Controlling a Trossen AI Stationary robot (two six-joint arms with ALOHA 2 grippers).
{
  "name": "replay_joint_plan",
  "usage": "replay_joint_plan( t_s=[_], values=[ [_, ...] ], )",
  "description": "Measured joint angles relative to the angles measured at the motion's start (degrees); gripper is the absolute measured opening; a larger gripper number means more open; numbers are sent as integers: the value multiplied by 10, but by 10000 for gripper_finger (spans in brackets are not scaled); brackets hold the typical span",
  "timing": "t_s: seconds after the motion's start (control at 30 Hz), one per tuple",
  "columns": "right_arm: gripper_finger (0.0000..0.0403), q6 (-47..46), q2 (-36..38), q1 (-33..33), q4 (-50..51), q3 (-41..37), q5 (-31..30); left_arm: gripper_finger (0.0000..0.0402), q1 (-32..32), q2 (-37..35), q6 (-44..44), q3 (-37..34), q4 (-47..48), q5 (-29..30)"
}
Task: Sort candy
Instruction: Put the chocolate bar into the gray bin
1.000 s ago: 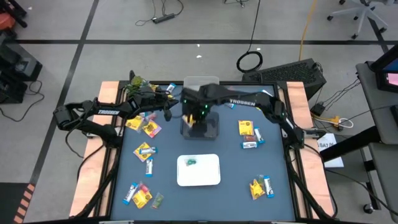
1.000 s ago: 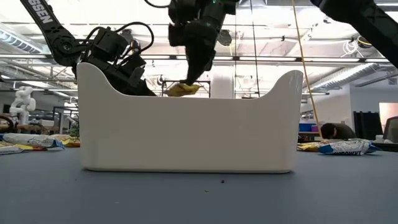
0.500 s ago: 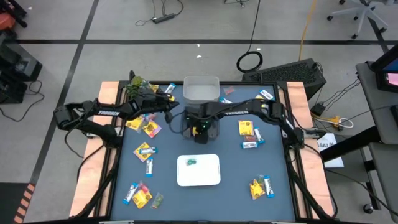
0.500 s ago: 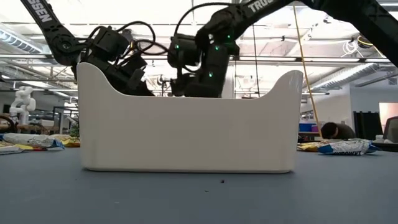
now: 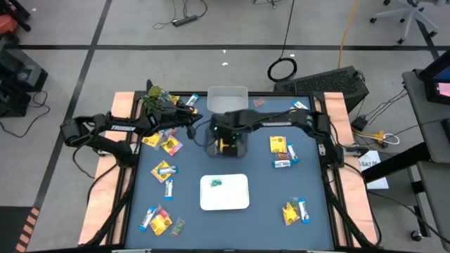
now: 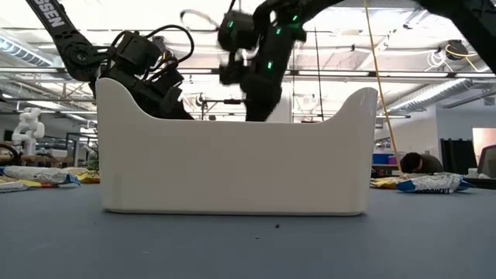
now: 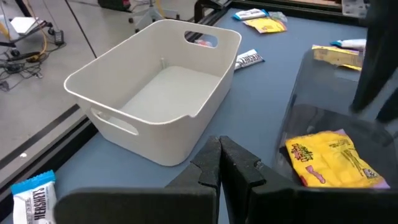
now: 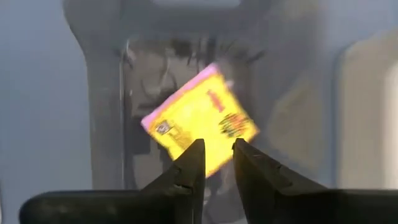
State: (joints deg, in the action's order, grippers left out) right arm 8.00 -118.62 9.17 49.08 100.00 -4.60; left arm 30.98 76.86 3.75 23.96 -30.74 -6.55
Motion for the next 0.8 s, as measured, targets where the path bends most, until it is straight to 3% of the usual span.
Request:
replay_joint_plan(
  t_s=[0.1,0.3,0.5,0.63,0.8],
  values=[
    [68,15,56,8,-34,-51,0,8,0,0,0,-8,-1,0],
    [25,16,204,46,-177,-262,0,8,0,0,0,-15,-2,0],
    [3,-3,331,113,-253,-422,-45,8,0,0,-1,-15,-8,0],
    [6,-27,368,158,-294,-498,-41,8,0,0,-1,-15,-18,0],
    [6,-36,368,213,-351,-569,19,8,0,0,-4,-15,-36,0]
  ],
)
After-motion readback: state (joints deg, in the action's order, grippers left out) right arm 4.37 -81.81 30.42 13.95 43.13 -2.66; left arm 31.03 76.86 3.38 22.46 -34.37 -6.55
